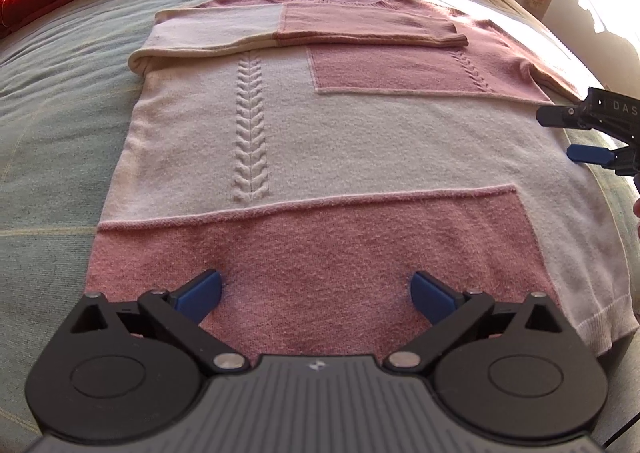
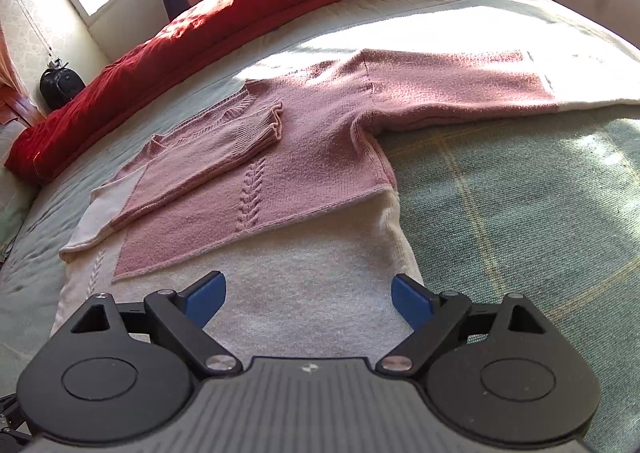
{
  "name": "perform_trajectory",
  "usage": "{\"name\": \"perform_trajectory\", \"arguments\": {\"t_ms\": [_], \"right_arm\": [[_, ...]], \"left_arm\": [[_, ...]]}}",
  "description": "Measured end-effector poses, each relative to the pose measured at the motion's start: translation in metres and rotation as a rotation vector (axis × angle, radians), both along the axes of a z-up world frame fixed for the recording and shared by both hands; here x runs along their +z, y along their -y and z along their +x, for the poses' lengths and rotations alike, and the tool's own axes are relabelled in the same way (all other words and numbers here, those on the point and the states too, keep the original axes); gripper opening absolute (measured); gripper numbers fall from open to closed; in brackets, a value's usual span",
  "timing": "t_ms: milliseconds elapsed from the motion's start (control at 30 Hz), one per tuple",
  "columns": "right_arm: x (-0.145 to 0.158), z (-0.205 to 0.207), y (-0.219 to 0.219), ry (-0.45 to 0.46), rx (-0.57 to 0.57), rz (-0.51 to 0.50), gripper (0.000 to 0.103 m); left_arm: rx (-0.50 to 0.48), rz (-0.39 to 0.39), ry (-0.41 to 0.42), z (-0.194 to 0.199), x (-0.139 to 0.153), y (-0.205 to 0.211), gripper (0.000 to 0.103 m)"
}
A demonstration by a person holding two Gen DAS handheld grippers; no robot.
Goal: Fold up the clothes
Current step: 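Move the right tool toward the white cuff of the outstretched sleeve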
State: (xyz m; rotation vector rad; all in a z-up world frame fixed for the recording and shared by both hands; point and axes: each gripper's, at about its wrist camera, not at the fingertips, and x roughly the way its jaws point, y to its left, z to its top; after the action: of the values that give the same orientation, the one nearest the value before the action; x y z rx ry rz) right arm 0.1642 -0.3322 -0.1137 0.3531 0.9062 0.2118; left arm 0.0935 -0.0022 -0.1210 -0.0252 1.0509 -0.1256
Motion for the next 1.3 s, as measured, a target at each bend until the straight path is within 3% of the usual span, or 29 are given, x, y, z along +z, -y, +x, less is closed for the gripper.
{"name": "perform_trajectory", "arguments": {"t_ms": [133,333,667,900,1100,1300], "right_arm": [[0.019,0.008,0.004,0.059,-0.001,0.005,0.093],[0.038,0.051,-0.001,0.121,0.006,0.033,0.093],[0.022,0.129,-0.016,0.101,-0.002,0.062,0.093],[-0.007,0.122,-0.011,0.015,0.021,0.044,0.093],[0.013,0.102,0.005,0.033,0.084,0.023,0.093],[0.031,0.092,0.081,0.046,0.002,0.042,0.092]], "left_arm": [[-0.027,0.012,0.074,-0.003,0.015,0.005,0.100],[-0.032,0.018,0.105,0.006,0.027,0.005,0.100],[0.043,0.081,0.060,0.020,0.020,-0.001,0.100],[0.002,0.088,0.088,0.027,0.024,0.002,0.100],[-0.100,0.065,0.144,0.033,0.035,0.028,0.100],[-0.197,0.051,0.198,0.034,0.048,0.068,0.100]]}}
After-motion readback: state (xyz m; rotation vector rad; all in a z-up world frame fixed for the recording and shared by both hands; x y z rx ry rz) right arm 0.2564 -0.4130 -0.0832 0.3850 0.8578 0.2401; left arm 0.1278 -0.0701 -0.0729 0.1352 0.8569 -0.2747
